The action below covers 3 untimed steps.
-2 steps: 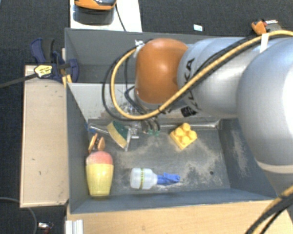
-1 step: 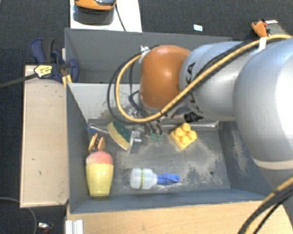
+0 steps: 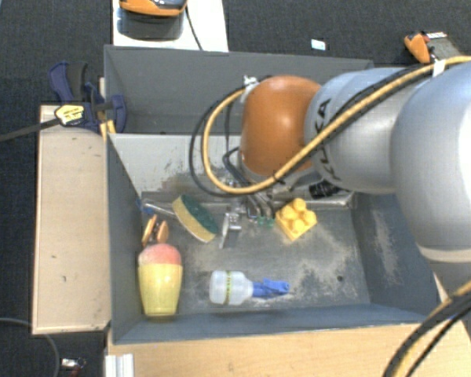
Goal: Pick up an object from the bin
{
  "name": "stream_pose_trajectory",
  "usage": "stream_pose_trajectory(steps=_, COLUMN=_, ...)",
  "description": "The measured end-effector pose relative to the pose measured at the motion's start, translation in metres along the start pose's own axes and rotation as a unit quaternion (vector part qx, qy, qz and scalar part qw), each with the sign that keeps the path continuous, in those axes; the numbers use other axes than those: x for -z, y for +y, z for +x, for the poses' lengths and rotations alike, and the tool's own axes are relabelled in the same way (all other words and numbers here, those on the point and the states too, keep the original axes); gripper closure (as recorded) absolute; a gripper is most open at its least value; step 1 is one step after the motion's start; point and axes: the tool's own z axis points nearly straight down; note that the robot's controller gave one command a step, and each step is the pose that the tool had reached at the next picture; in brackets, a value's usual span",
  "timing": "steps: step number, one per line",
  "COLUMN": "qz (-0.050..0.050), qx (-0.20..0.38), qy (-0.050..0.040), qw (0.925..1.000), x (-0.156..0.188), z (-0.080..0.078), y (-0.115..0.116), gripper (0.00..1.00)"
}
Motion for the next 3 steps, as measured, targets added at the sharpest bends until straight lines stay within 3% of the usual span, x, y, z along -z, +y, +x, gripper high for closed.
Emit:
stream_pose_trajectory(steps=1, qz=0.0, qx=-0.01, qy=-0.0003, qw=1.0, x=0.012, z=0.026, y=-0.024, gripper=0.0)
stream_pose_trajectory(steps=2, qz=-0.001, qx=-0.014, qy=-0.0008, qw=0.9999, x=0.012, z=0.031, y=-0.038, gripper=0.0)
stream_pose_trajectory(steps=3, qz=0.0, qx=0.057, qy=-0.0006, qw=0.9984, x=0.065, z=0.029, y=-0.007, gripper=0.0)
